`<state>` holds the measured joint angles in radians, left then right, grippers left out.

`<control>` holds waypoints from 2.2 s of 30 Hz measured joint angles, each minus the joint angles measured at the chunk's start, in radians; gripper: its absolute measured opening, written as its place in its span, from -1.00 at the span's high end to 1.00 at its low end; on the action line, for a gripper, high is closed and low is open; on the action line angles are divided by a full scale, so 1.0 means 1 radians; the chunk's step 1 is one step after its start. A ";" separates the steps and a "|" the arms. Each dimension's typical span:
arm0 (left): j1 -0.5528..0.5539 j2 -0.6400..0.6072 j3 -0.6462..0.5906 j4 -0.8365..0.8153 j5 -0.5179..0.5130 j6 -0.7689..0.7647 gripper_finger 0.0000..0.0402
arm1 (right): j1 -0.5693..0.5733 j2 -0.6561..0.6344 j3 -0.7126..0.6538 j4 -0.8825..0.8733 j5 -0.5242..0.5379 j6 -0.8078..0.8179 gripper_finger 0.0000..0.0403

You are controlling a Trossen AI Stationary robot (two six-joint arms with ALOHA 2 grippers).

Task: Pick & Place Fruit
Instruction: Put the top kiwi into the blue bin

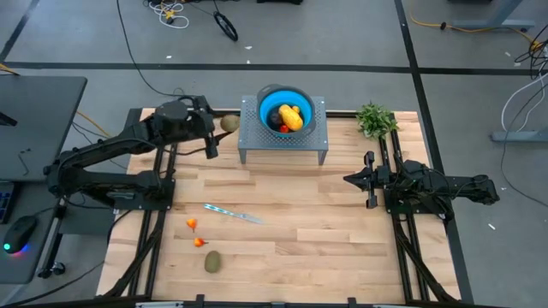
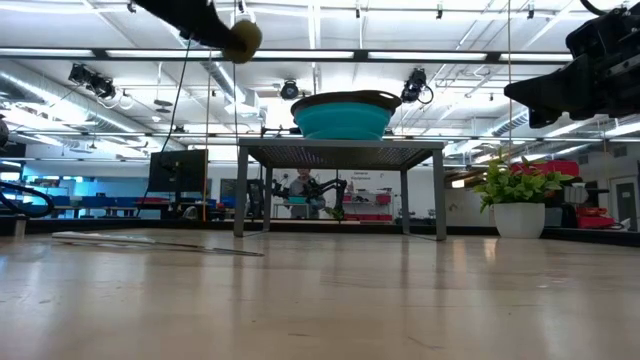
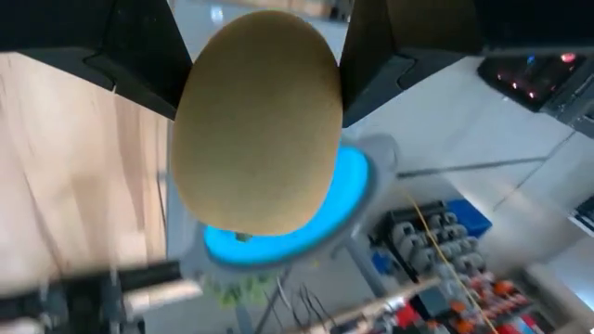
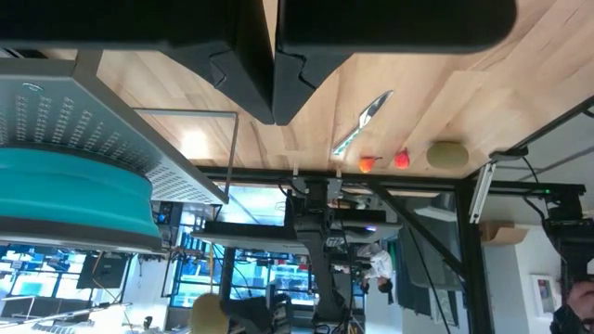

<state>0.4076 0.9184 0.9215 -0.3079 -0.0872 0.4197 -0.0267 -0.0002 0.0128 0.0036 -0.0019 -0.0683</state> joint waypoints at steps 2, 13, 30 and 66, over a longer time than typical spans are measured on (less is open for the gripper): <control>0.000 0.000 0.000 0.035 0.003 -0.019 -0.22 | 0.000 0.000 0.000 0.000 0.000 0.000 0.97; 0.000 0.000 0.000 0.092 0.002 -0.009 -0.22 | 0.000 0.000 0.000 0.000 0.000 0.000 0.97; 0.025 0.155 0.260 0.054 0.008 -0.009 -0.22 | 0.000 0.000 0.000 0.000 0.000 0.000 0.97; 0.086 0.393 0.301 0.245 0.154 -0.182 -0.21 | 0.000 0.000 0.000 0.000 0.001 0.000 0.97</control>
<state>0.4939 1.3115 1.2228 -0.0627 0.0673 0.2376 -0.0269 -0.0002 0.0128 0.0036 -0.0014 -0.0681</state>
